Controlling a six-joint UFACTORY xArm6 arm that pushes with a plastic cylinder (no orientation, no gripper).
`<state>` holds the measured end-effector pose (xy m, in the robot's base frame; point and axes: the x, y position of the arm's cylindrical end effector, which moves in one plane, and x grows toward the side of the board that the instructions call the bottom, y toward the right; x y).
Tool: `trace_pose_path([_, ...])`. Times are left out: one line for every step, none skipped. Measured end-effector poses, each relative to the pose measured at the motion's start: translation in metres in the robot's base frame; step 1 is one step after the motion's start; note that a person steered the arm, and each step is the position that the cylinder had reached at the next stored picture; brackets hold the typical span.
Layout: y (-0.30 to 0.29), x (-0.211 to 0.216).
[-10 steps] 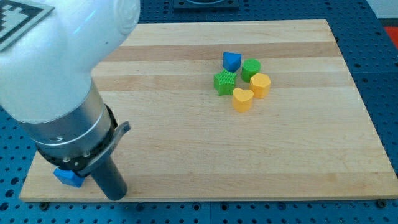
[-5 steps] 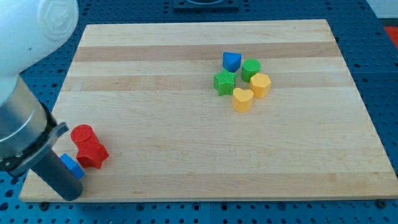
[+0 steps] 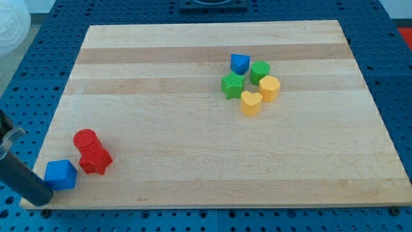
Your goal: Push the blue cube towards the bottom left side of the red circle
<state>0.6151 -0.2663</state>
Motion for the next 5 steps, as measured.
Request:
trace_pose_path([0.004, -0.011])
trace_pose_path([0.011, -0.024])
trace_pose_path([0.02, -0.039])
trace_pose_path([0.032, -0.056])
trace_pose_path([0.047, -0.08])
